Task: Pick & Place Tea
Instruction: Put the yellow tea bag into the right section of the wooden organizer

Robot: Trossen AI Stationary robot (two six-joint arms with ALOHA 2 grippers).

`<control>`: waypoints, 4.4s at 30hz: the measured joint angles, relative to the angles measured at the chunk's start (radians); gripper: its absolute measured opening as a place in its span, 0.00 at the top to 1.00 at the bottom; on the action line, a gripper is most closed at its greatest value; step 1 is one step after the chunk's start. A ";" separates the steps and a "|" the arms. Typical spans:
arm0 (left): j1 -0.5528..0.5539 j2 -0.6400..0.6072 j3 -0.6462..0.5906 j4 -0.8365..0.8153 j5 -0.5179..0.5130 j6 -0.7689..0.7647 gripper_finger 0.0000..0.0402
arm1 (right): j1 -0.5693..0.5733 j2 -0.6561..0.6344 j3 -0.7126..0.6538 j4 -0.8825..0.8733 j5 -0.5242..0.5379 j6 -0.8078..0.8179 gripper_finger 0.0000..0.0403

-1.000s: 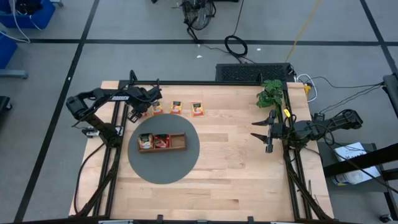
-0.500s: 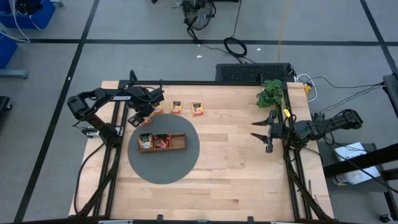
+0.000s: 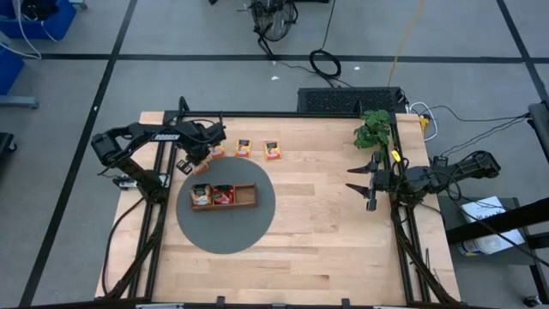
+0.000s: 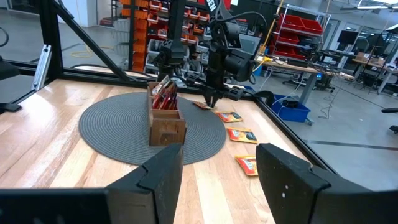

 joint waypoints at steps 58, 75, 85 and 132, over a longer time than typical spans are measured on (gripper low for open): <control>0.046 -0.086 -0.072 -0.035 0.132 0.091 0.68 | 0.000 0.000 0.000 0.000 0.000 0.000 0.54; -0.014 -0.123 -0.021 -0.018 0.079 -0.065 1.00 | 0.000 0.000 0.000 0.000 0.000 0.000 0.54; -0.189 -0.352 -0.014 -0.018 -0.195 -0.294 1.00 | 0.000 0.000 0.000 0.000 0.000 0.000 0.54; -0.862 0.309 0.705 -0.474 -0.354 -0.490 1.00 | 0.000 0.000 0.000 0.000 0.000 0.000 0.54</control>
